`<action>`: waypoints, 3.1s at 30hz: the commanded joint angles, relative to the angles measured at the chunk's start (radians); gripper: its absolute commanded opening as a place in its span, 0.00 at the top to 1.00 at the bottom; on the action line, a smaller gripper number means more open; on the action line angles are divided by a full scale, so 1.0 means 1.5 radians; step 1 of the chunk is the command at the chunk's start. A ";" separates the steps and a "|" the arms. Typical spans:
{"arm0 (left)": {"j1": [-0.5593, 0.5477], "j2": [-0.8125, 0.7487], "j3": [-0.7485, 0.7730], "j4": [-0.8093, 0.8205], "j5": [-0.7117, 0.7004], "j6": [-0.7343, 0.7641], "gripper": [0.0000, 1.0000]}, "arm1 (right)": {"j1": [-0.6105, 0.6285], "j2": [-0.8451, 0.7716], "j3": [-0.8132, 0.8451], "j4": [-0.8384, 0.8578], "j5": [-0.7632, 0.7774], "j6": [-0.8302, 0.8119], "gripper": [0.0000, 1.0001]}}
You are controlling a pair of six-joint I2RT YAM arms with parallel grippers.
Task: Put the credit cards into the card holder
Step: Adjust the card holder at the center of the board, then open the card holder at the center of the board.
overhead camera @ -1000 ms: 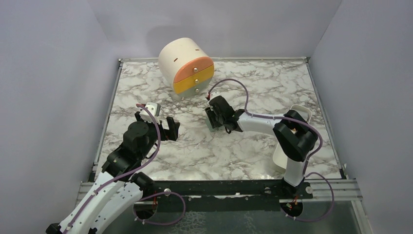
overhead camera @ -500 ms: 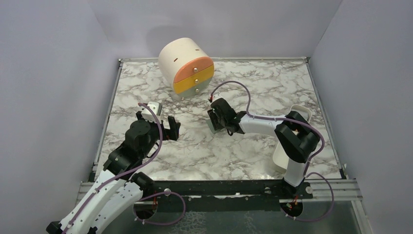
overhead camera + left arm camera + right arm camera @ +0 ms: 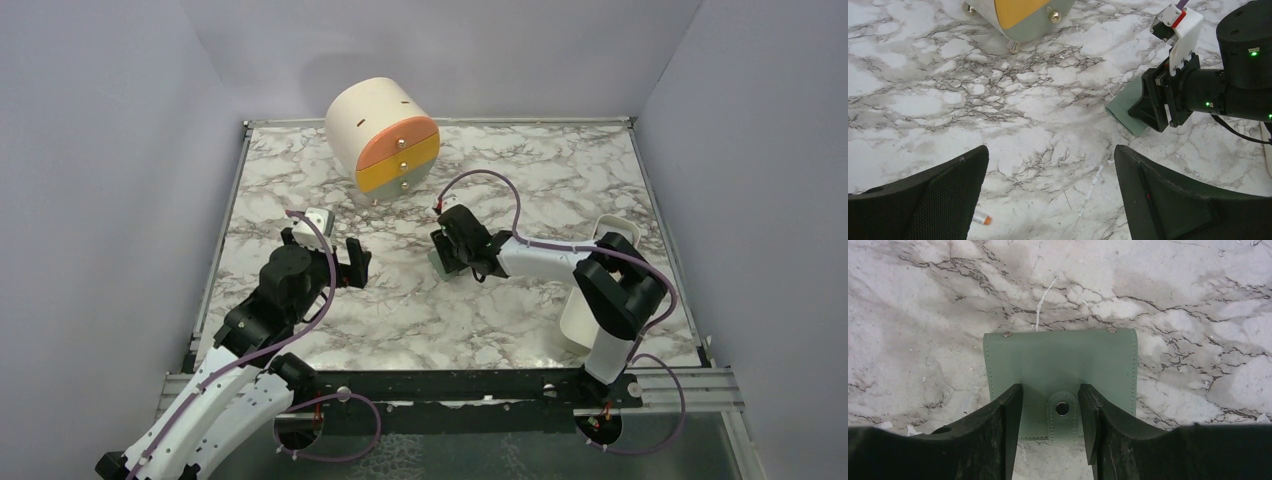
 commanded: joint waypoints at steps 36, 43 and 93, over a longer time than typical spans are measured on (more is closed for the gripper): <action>0.005 0.104 0.010 -0.013 0.065 -0.077 0.11 | 0.003 -0.058 -0.089 0.046 -0.046 -0.066 0.88; 0.006 0.169 -0.040 0.036 0.180 -0.214 0.20 | 0.003 -0.124 -0.122 0.101 -0.103 -0.114 0.99; 0.073 0.484 -0.173 0.408 0.452 -0.317 0.35 | 0.003 -0.395 -0.499 0.511 -0.221 -0.014 0.98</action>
